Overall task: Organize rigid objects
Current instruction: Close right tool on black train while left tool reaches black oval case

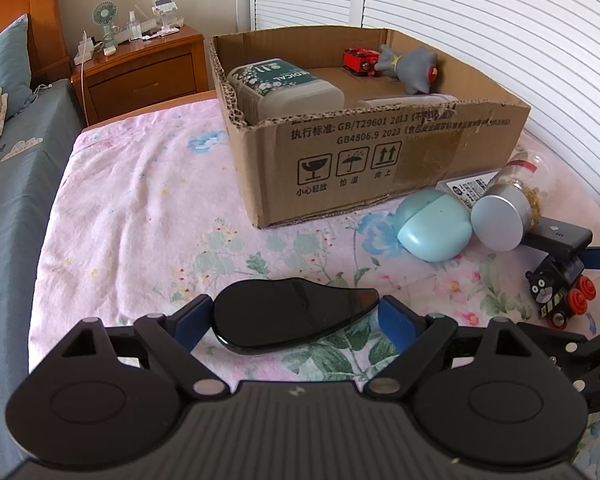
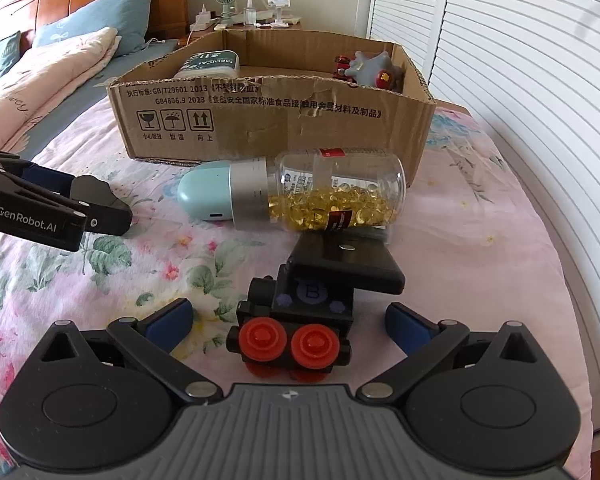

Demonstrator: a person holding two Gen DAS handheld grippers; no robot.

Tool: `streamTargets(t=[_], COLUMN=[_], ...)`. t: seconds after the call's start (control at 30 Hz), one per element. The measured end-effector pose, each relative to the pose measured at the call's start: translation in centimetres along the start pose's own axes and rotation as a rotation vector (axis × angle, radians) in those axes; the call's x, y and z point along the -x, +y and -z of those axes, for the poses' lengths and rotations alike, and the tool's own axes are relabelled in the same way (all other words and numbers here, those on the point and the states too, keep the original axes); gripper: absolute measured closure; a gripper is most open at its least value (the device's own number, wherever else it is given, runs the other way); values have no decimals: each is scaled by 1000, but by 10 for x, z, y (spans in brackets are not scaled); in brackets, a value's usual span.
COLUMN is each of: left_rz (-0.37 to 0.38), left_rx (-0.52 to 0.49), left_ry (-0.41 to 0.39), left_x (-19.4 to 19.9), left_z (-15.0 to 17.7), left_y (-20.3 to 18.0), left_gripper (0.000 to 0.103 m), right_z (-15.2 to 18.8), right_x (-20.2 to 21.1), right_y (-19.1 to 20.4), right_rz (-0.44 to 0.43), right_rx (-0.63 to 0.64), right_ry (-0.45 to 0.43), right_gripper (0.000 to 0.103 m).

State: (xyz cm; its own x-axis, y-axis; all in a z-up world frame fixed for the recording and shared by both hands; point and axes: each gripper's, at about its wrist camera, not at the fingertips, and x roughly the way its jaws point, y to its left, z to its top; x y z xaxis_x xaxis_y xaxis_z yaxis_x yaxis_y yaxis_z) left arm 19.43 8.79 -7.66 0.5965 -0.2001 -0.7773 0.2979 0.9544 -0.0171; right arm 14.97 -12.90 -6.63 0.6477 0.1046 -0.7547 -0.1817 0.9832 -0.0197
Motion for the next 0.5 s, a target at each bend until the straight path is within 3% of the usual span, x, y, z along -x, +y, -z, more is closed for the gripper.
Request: streamTargets(t=[0.17, 0.5], left_rz=[-2, -1], left_rx=[-4, 8], left_ry=[-3, -9], left_x=[-1, -3], left_z=[0, -1], left_y=[0, 2], left_gripper=[13, 14], right_z=[0, 1], right_x=[4, 14], right_y=[1, -8], right_rz=[-3, -9], right_rx=[-6, -31], right_ry=[-10, -16], right_gripper=[4, 38])
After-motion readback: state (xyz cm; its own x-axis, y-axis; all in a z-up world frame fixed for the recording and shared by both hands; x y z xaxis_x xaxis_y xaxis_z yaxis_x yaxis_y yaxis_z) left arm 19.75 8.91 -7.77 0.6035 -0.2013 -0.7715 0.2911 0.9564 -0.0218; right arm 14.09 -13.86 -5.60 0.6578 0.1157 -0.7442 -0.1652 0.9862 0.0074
